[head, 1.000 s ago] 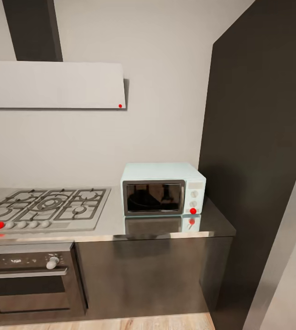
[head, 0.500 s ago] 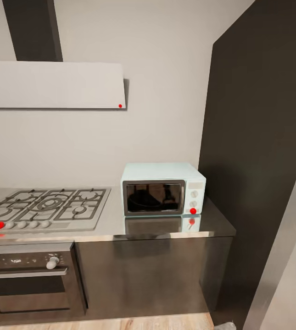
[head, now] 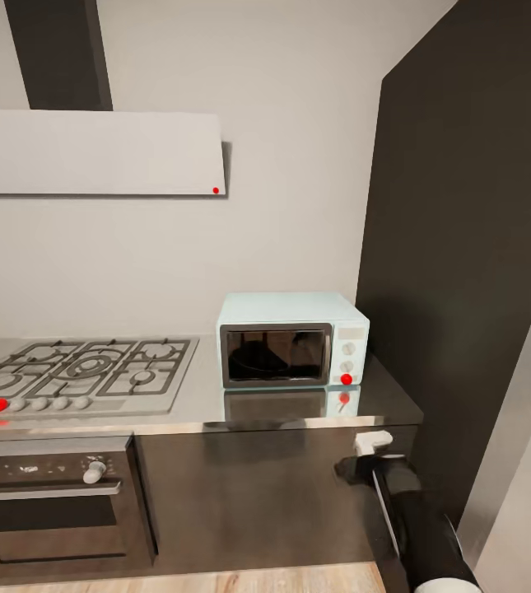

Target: In the kitchen, take the popcorn bag from the countertop, put it into the microwave, and heat it until the popcorn is cooked so the cooked popcorn ends up inside the bag.

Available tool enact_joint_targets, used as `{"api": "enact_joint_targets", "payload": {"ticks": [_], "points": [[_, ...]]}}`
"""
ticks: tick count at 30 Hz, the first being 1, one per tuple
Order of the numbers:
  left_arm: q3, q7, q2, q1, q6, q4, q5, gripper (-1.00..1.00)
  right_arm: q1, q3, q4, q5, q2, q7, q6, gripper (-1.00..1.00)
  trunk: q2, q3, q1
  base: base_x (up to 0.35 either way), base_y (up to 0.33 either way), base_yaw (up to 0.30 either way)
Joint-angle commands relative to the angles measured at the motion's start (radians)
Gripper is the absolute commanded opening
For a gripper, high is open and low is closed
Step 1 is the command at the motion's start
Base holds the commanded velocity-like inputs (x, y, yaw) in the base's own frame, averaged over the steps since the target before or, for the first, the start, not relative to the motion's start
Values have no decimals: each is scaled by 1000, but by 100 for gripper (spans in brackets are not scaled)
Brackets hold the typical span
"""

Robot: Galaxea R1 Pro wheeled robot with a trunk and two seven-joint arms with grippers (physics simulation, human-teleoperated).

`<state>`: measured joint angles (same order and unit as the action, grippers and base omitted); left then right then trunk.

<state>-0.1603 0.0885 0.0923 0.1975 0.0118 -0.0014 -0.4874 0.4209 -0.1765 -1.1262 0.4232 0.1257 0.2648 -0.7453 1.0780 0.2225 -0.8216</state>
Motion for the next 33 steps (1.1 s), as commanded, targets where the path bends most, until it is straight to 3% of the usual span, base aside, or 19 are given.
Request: {"api": "enact_joint_targets", "payload": {"ticks": [1,6,8,9,13,20,22,27,29,33], "points": [[-8,4,0,1,1,0,-8,100,13,-3,-26,10,1,10,-28,100,1,2,0,0,0,0],[-8,4,0,1,2,0,-8,100,100,-3,-69,9,-1,10,-123,100,1,2,0,0,0,0],[-8,4,0,1,2,0,-8,100,154,-3,-72,9,-2,9,-147,100,1,2,0,0,0,0],[-8,4,0,0,1,0,-7,100,222,-3,-91,9,-4,9,-159,100,1,2,0,0,0,0],[-8,4,0,1,1,0,-4,100,254,-3,-183,8,-4,10,-203,100,1,2,0,0,0,0],[-8,4,0,1,1,0,-2,100,331,-6,-198,5,-5,6,-224,100,1,2,0,0,0,0],[-8,4,0,1,1,0,-3,100,334,-12,-193,-4,-1,5,-187,100,1,2,0,0,0,0],[-8,4,0,1,1,0,-9,100,331,-13,-142,-40,-3,4,34,100,1,2,0,0,0,0],[-8,4,0,1,2,0,-11,100,324,-28,-12,-44,-9,-2,159,100,1,2,0,0,0,0],[-8,4,0,1,2,0,-11,100,322,-69,147,-44,-12,-8,277,100,1,2,0,0,0,0]]}}
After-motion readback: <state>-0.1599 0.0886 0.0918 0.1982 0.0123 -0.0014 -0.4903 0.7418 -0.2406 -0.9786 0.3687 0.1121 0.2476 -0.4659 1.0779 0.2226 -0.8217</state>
